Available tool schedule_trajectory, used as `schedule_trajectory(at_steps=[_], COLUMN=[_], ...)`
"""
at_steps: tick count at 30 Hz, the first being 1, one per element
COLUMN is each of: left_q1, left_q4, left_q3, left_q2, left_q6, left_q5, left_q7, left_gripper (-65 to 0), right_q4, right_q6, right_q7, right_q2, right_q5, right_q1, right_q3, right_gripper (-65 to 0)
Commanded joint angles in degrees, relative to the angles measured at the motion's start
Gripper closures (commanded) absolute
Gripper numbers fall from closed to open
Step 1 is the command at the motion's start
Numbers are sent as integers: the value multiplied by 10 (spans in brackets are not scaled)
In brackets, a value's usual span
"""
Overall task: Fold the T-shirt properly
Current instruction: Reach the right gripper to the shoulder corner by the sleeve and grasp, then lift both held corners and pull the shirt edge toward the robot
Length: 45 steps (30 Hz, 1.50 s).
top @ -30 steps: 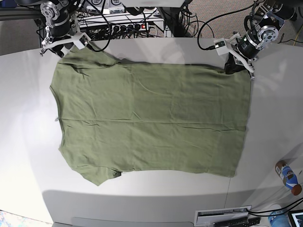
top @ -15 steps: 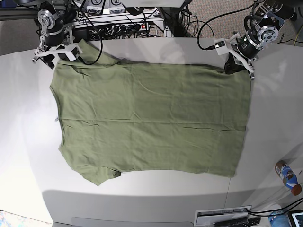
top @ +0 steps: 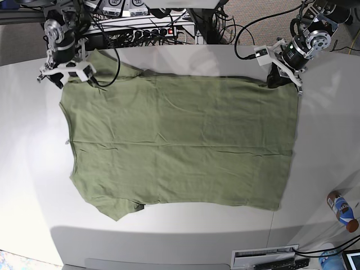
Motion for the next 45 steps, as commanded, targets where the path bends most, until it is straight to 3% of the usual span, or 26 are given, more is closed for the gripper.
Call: schedule_trajectory(at_steps=[1, 5, 9, 11, 17, 26, 31, 37, 40, 45], left_q1=[7, 7, 7, 7, 12, 74, 112, 154, 180, 195], left_q4=[0, 0, 0, 0, 2, 33, 57, 73, 83, 102], left_q3=[0, 0, 0, 0, 0, -1, -1, -1, -1, -1], left_q2=[-7, -7, -7, -7, -8, -28, -44, -63, -71, -78], left_q6=[-20, -20, -20, -20, -15, 46, 84, 107, 135, 222], left_q5=[-3, -3, -3, -3, -2, 15, 18, 57, 84, 138], left_q7=[8, 8, 8, 9, 19, 40, 79, 92, 97, 127], left_gripper=[0, 0, 0, 0, 0, 0, 0, 0, 0, 0], right_q4=[3, 2, 2, 2, 11, 98, 114, 117, 130, 177], right_q6=[11, 11, 11, 11, 10, 10, 10, 9, 9, 9], right_q7=[3, 6, -23, -45, -74, -77, -82, -86, -93, -94], right_q2=[5, 5, 5, 5, 5, 5, 5, 5, 5, 5], right_q5=[14, 18, 19, 19, 16, 5, -28, -57, -68, -72], right_q1=[2, 16, 15, 15, 13, -51, -87, -129, -146, -155], right_q3=[1, 1, 1, 1, 1, 1, 1, 1, 1, 1], right_gripper=[-352, -338, -90, -4, 0, 0, 0, 0, 0, 0])
